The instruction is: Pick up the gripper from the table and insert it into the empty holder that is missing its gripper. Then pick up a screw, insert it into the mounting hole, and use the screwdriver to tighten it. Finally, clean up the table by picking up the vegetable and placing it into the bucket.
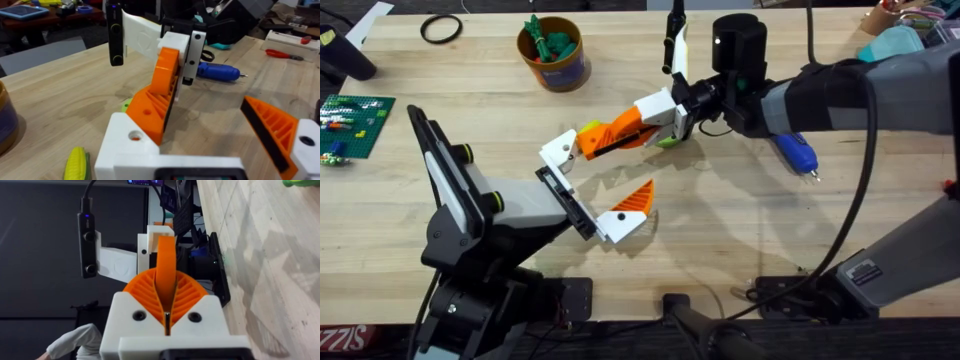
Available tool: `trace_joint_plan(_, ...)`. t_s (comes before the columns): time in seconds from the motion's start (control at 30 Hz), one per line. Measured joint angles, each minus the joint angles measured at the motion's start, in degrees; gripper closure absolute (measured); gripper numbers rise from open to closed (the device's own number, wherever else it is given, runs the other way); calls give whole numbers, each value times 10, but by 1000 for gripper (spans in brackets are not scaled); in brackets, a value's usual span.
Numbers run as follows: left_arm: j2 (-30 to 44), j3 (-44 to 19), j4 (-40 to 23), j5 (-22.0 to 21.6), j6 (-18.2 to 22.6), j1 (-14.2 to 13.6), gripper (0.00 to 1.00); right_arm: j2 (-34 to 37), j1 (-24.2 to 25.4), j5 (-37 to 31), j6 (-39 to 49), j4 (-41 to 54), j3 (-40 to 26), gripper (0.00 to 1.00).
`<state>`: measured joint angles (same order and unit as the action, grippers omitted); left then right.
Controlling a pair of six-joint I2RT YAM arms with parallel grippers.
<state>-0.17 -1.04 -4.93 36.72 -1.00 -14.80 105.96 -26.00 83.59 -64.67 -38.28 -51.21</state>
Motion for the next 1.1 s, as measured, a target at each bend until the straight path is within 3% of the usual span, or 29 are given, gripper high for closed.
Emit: trace_joint_plan(1.1,2,0,3,-5,-1,1,14,2,2,-1,12,17,0,987)
